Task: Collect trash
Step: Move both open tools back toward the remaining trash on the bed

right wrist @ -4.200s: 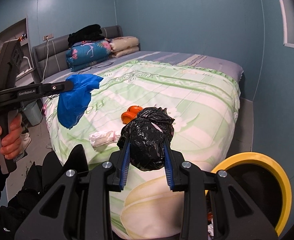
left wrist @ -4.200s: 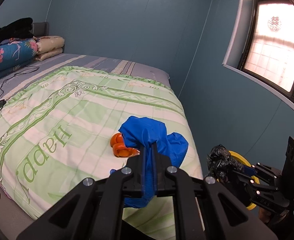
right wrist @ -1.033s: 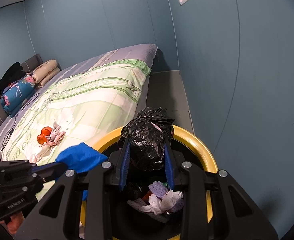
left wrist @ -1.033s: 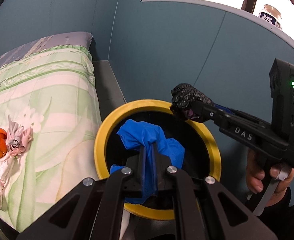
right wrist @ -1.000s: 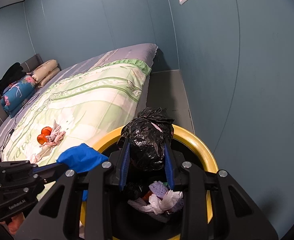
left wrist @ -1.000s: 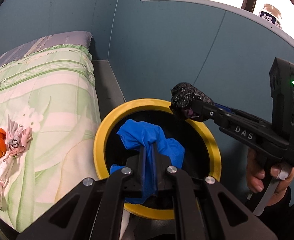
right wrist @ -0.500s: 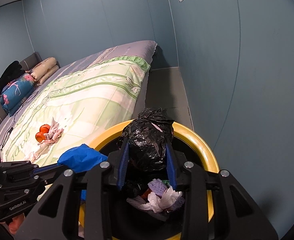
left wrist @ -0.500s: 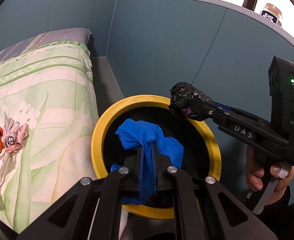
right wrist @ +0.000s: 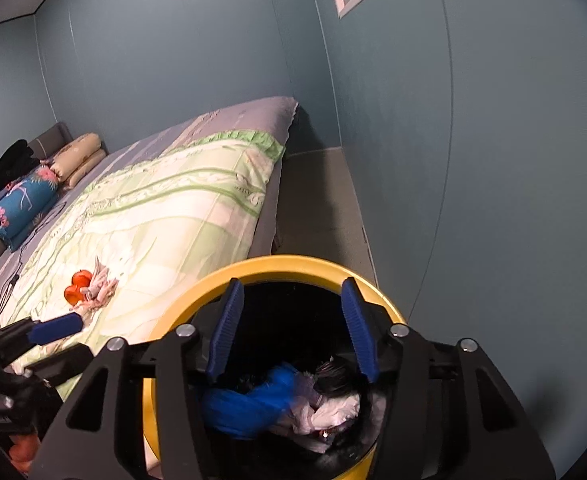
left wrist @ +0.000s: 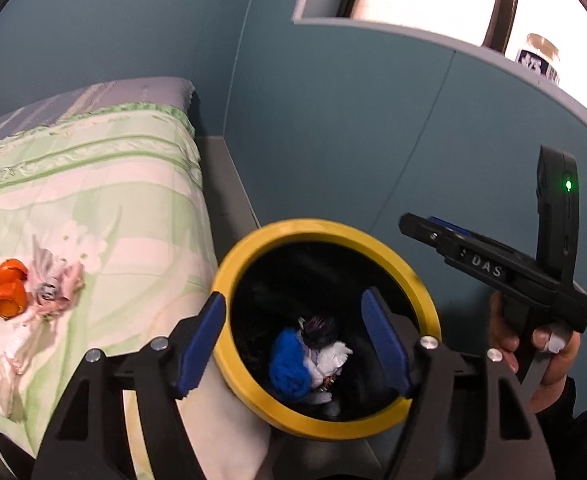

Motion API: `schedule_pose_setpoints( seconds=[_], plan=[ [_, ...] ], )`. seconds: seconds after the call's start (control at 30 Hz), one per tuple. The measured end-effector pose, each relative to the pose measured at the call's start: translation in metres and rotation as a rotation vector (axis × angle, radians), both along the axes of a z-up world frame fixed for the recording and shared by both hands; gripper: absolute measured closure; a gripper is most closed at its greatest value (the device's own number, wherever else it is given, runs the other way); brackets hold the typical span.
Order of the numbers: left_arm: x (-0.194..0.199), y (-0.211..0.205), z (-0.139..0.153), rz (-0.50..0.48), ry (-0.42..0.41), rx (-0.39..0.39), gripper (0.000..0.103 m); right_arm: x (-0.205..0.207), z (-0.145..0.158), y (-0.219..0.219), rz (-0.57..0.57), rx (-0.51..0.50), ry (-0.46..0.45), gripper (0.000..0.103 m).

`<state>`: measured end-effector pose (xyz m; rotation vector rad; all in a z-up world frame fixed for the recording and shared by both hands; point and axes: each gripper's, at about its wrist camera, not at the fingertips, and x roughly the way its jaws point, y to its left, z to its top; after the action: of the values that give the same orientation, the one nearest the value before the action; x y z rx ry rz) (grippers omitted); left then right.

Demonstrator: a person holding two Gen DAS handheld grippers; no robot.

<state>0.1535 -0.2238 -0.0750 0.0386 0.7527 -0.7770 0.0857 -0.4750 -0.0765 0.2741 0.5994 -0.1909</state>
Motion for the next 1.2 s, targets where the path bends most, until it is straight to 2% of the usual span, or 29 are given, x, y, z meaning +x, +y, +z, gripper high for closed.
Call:
schedule_pose_setpoints(
  seconds=[0.07,0.27,0.53,0.7,0.83,1.2],
  plan=[
    [0.000,0.009,0.006,0.024,-0.022,-0.003,0.028,-0.002,0.005,0.001,0.004,0.003,-0.031,0.044],
    [0.002,0.039,0.020,0.088,-0.049,-0.027,0.022,-0.004,0.023,0.017,0.054,0.000,-0.109,0.025],
    [0.004,0.090,0.035,0.185,-0.097,-0.026,0.018,0.006,0.043,0.056,0.152,-0.041,-0.177,0.019],
    [0.004,0.131,0.042,0.268,-0.122,-0.034,0.014,0.011,0.054,0.081,0.189,-0.085,-0.224,0.009],
    [0.005,0.165,0.040,0.336,-0.130,-0.029,0.011,0.017,0.061,0.103,0.227,-0.121,-0.245,0.008],
    [0.021,0.228,0.009,0.429,-0.093,0.022,0.011,0.056,0.057,0.148,0.334,-0.091,-0.214,0.008]
  ],
)
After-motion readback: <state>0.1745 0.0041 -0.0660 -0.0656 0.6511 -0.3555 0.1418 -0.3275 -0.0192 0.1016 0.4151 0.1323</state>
